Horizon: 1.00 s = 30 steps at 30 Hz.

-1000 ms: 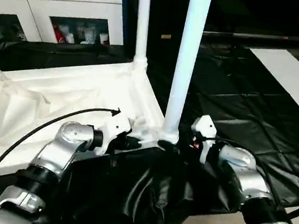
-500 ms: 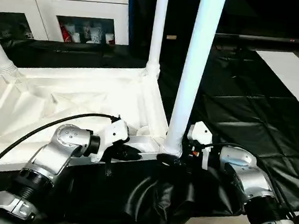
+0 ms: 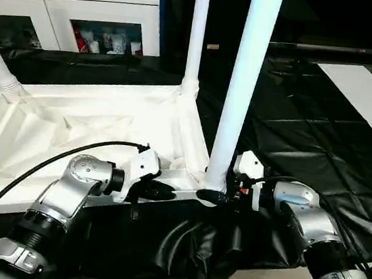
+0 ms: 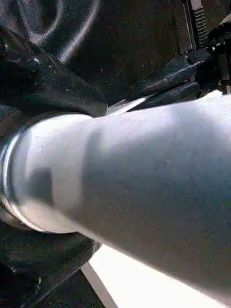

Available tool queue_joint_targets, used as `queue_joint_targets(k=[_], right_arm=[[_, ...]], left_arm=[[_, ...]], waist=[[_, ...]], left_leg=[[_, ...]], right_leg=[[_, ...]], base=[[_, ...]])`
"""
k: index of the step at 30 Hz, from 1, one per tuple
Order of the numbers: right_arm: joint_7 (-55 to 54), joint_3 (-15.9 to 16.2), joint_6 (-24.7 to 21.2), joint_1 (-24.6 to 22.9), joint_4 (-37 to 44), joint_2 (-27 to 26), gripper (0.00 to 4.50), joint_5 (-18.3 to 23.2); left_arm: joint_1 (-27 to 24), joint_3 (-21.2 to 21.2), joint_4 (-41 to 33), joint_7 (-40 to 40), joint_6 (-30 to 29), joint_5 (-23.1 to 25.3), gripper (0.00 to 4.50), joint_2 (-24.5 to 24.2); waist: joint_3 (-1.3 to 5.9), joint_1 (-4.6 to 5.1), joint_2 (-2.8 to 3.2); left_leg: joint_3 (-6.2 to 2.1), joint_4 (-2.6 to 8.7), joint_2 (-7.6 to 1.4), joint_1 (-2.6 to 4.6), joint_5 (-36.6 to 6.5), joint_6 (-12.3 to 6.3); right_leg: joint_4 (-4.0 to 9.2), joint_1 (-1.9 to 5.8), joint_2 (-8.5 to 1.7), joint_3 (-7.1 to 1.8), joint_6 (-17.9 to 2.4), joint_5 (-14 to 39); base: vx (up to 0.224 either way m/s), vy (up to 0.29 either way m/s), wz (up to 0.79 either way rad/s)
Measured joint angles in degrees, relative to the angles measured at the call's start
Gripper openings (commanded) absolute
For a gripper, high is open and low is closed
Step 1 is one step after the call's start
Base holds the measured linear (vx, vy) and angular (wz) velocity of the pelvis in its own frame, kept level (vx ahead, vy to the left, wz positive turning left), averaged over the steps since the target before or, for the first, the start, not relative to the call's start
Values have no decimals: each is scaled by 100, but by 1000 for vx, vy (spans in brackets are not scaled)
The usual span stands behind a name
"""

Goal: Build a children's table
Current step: Rotate leg to tighten

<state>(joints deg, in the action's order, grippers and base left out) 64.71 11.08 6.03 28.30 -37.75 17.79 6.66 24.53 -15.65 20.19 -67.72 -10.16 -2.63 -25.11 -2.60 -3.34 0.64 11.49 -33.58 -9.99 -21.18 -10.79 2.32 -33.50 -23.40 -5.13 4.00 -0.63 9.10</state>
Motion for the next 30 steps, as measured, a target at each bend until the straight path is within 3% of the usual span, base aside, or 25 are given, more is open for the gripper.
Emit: queue_joint_targets(k=[6, 11, 15, 23, 30], right_arm=[[-60, -7, 73, 53, -134, -97, 274, -9], [-1185, -252, 144, 179, -545, -629, 273, -85], [-2269, -499, 99, 353, -888, -1084, 273, -214], [-4674, -910, -212, 1088, -1755, -1775, 272, -419], [-5331, -1060, -158, 1239, -1991, -1925, 272, -530]], left_arm=[[2, 1, -16, -22, -24, 0, 0, -51], [197, 75, 235, 487, -153, 128, 0, 126], [429, 164, 528, 1082, -373, 267, 0, 398], [917, 232, 1021, 2381, -868, 531, 0, 1112], [1030, 232, 1186, 2738, -874, 622, 0, 1375]], waist=[[-5, 18, -9], [-11, 154, -13], [-15, 203, -7], [-20, 222, -31], [-13, 163, -40]], left_leg=[[0, -5, -1, 4, 0, 0], [-3, -25, -1, 12, 0, 3], [-5, -26, 0, 17, 0, 4], [-9, -31, 2, 12, 1, 6], [-9, -31, 6, 13, 1, 5]], right_leg=[[-10, 0, 0, -1, -1, -1], [-42, 0, 0, -7, -9, -5], [-46, 0, 0, -7, 4, 2], [-45, 1, -1, -7, 5, 2], [-45, 4, -4, -9, 5, 2]], base=[[0, 0, 0], [0, 0, 0], [0, 0, 0], [0, 0, 0], [0, 0, 0]])
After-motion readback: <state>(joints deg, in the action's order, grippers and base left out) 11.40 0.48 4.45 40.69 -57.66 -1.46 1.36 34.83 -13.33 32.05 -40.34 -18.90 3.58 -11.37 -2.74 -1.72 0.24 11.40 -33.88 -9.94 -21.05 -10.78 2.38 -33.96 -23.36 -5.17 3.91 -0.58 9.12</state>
